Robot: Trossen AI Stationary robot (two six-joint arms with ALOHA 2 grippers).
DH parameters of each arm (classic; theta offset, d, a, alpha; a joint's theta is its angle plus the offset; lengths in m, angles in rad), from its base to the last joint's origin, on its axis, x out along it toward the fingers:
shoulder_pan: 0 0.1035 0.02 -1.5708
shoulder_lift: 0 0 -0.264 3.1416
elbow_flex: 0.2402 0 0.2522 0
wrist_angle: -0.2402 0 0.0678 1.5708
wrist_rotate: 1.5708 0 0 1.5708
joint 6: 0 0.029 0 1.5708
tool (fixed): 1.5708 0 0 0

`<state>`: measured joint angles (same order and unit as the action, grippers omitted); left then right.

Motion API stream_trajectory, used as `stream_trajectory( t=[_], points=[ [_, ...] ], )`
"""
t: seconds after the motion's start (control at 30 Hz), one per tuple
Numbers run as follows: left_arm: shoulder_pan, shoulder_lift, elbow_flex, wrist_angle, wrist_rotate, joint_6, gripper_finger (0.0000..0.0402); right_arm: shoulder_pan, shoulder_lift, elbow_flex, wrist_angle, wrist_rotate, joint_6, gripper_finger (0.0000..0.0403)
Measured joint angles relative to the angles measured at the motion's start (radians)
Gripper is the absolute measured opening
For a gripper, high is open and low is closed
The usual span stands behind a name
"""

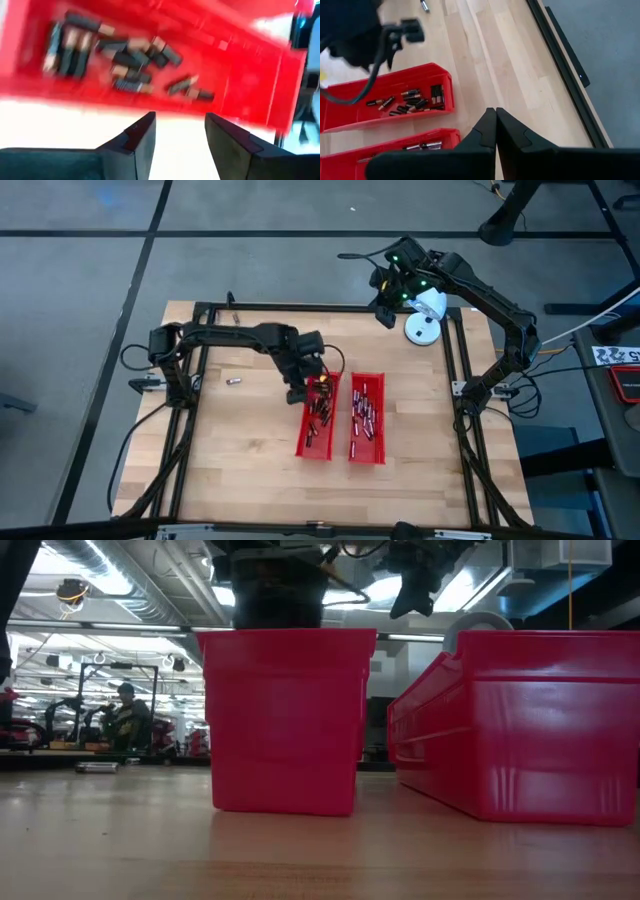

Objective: Sort batteries
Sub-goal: Put the silver battery into the right red bin

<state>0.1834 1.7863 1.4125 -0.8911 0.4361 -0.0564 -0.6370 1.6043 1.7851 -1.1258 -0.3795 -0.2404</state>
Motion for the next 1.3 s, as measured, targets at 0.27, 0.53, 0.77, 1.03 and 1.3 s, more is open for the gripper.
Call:
stream_trajectory(
  t=[0.27, 0.53, 0.77, 1.03, 1.3],
  points=[
    [0.102, -0.056, 0.006, -0.426, -0.192, 0.151, 0.0155, 0.062, 0.000, 0.000, 0.066, 0.020, 0.060, 0.0005],
    [0.147, -0.228, -0.310, -0.342, -0.394, 0.075, 0.0155, 0.137, 0.000, 0.000, 0.048, 0.040, 0.104, 0.0005],
    [0.127, -0.225, -0.517, -0.300, -0.426, 0.064, 0.0155, 0.176, 0.000, 0.000, 0.061, 0.112, 0.104, 0.0005],
    [0.079, -0.225, -0.614, -0.234, -0.391, 0.048, 0.0155, 0.172, 0.000, 0.000, 0.069, 0.162, 0.104, 0.0005],
    [-0.034, -0.225, -0.619, -0.168, -0.333, -0.012, 0.0155, 0.172, 0.000, 0.000, 0.077, 0.170, 0.102, 0.0005]
  ],
)
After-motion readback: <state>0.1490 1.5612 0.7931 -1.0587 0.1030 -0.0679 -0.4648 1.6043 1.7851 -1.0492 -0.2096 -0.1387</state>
